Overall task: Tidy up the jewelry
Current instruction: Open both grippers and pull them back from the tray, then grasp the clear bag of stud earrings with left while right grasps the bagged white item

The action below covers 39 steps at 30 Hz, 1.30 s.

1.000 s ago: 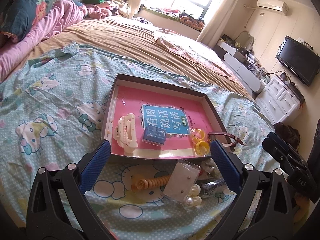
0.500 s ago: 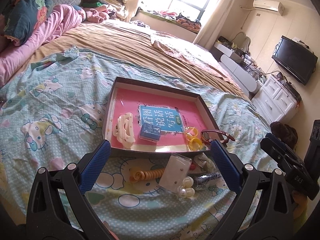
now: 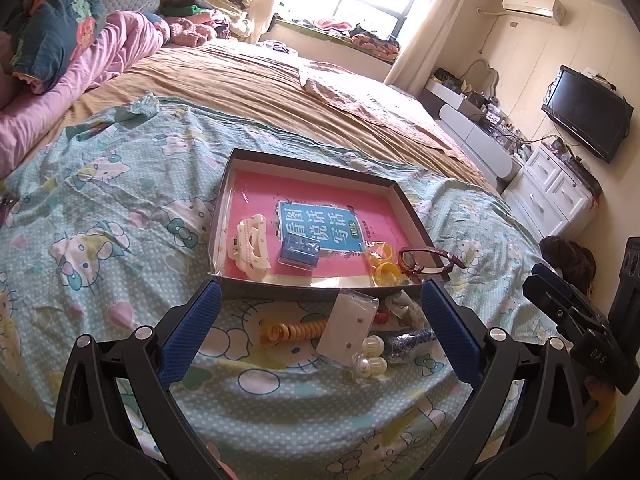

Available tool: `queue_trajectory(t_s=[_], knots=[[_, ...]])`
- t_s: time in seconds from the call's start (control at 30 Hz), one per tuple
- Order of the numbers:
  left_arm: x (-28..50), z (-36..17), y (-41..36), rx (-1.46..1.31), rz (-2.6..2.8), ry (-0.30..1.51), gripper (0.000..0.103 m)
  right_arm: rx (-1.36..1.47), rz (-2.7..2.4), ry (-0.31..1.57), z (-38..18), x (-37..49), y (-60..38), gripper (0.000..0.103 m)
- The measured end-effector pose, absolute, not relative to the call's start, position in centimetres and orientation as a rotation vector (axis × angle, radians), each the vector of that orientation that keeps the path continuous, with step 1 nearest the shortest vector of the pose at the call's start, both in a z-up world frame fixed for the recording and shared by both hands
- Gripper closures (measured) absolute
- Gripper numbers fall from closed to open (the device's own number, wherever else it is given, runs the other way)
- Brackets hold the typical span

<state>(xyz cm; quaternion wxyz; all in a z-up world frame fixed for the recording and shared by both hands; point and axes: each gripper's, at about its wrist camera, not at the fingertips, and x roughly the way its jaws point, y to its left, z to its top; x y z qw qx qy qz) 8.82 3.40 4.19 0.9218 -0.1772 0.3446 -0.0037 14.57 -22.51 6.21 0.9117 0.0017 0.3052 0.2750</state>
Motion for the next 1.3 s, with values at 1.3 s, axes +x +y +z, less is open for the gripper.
queue_trajectory(t_s=[1.3], knots=[[10.1, -2.2, 0.0, -0.308, -0.091, 0.884, 0.012, -0.025, 0.56, 0.819, -1.1, 15.3, -23.6, 0.011]])
